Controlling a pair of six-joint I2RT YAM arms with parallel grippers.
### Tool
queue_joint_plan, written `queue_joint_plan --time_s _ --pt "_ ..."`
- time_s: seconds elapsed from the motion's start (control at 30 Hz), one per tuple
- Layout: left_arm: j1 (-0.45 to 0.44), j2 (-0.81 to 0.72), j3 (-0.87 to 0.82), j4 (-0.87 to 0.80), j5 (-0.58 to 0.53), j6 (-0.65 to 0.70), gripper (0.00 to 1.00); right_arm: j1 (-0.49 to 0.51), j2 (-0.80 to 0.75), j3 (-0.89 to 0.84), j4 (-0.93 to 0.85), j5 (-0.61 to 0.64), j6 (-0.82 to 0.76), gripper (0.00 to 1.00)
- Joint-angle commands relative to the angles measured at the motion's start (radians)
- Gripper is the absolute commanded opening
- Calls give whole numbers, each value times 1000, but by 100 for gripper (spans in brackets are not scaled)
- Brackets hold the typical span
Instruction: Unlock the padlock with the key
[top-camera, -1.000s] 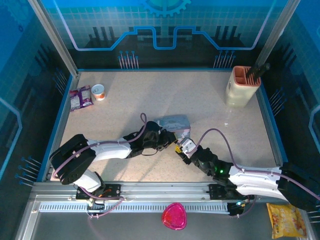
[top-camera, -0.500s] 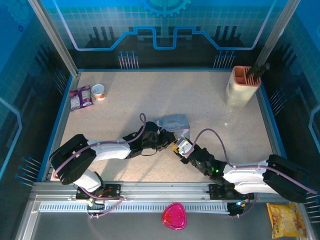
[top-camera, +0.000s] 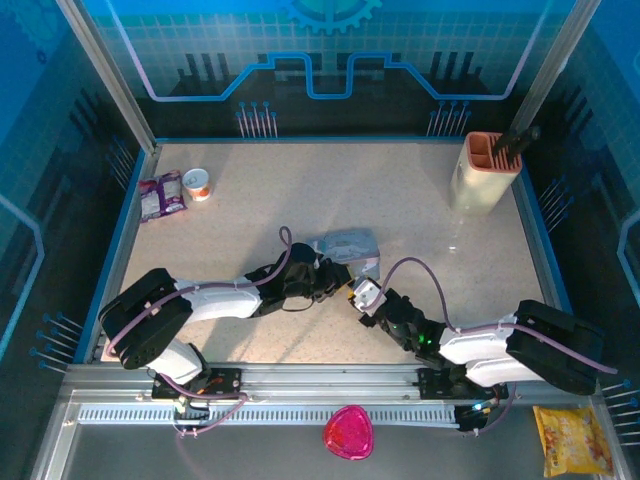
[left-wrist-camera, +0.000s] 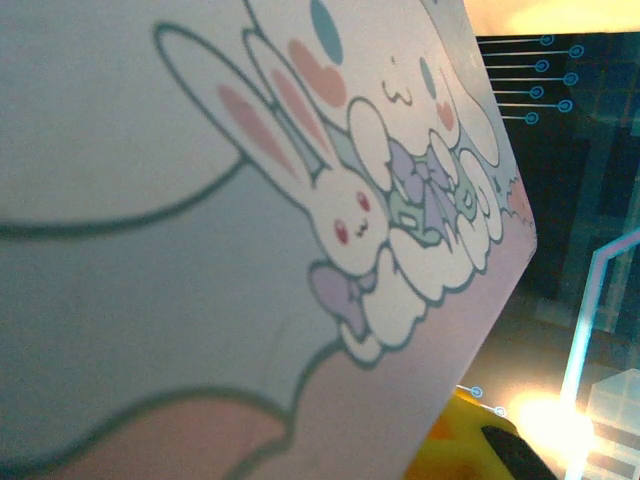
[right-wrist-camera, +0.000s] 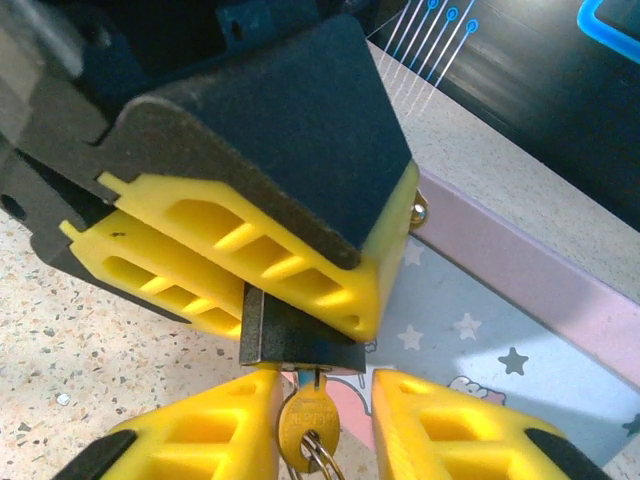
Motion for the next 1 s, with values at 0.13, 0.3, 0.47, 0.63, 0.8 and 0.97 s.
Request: queue_joint_plan --time_s 0.13,0.3,0.47,0.63,0.8,0.97 --pt "7 -30 -9 49 18 -8 0 8 5 5 32 32 32 21" --pt "7 -26 -12 46 15 -6 0 8 4 19 4 35 101 14" --pt "10 -11 -13 43 8 1 0 -1 -45 25 -89 -30 351 10" --pt "14 1 -17 32 -8 11 0 -7 -87 44 -220 -128 588 7" --pt "15 10 -3 20 -18 45 0 -28 -64 56 -251 -209 734 4" --pt "17 35 1 39 -15 53 1 -64 22 46 -162 -273 814 0"
